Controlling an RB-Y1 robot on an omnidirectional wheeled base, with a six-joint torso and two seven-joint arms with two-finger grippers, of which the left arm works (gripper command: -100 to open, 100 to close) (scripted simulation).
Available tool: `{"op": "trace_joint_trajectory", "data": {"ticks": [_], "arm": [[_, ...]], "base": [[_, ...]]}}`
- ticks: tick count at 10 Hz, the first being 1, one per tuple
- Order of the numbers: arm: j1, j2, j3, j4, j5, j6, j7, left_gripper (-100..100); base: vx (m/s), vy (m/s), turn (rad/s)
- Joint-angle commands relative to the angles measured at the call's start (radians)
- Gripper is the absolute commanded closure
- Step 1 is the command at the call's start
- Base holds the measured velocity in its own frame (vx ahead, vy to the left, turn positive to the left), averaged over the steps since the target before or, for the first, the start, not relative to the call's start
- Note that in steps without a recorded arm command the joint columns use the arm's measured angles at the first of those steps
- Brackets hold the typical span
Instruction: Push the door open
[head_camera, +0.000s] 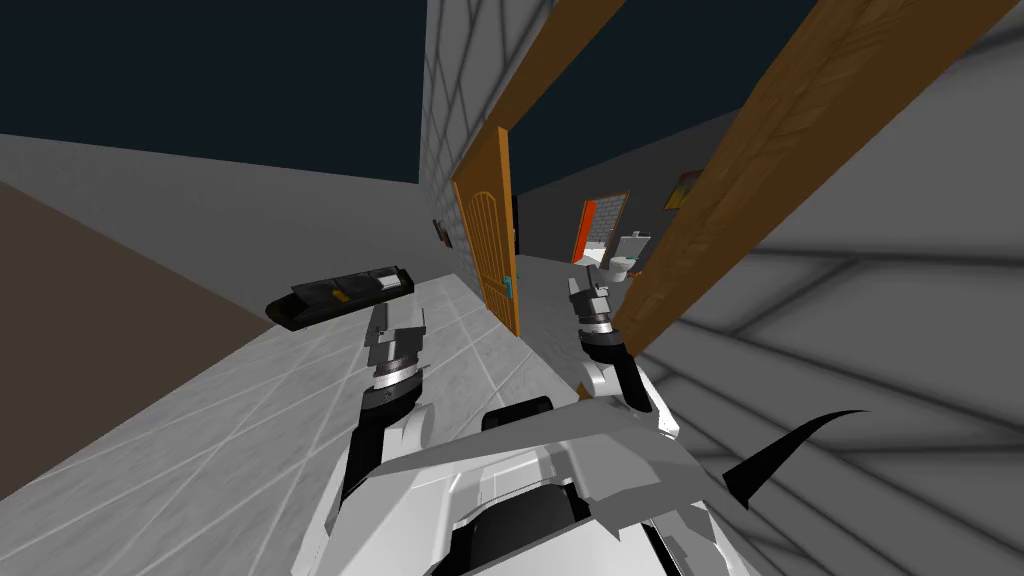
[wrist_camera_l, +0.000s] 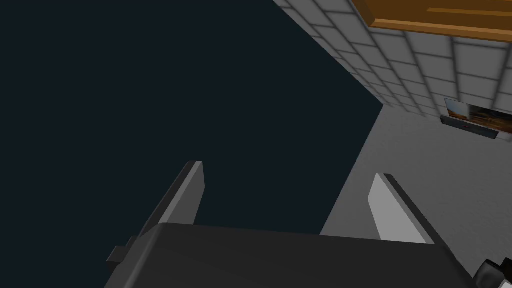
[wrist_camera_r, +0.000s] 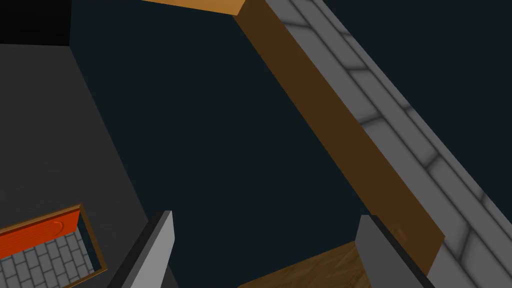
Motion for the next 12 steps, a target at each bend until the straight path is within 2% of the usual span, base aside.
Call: {"op": "trace_joint_trajectory", "data": {"ticks": [1, 5, 8, 12], "arm": [[-0.018, 0.011, -0.015, 0.035, 0.001, 0.005, 0.002, -100], [-0.056, 0.031, -0.046, 0.11, 0.002, 0.017, 0.006, -100], [-0.095, 0.046, -0.078, 0.185, 0.003, 0.029, 0.01, -100], [-0.13, 0.058, -0.107, 0.254, 0.004, 0.039, 0.014, -100]], "base": [[0.102, 0.029, -0.109], [0.17, 0.083, -0.114], [0.158, 0.066, -0.138], [0.085, 0.06, -0.081]]}}
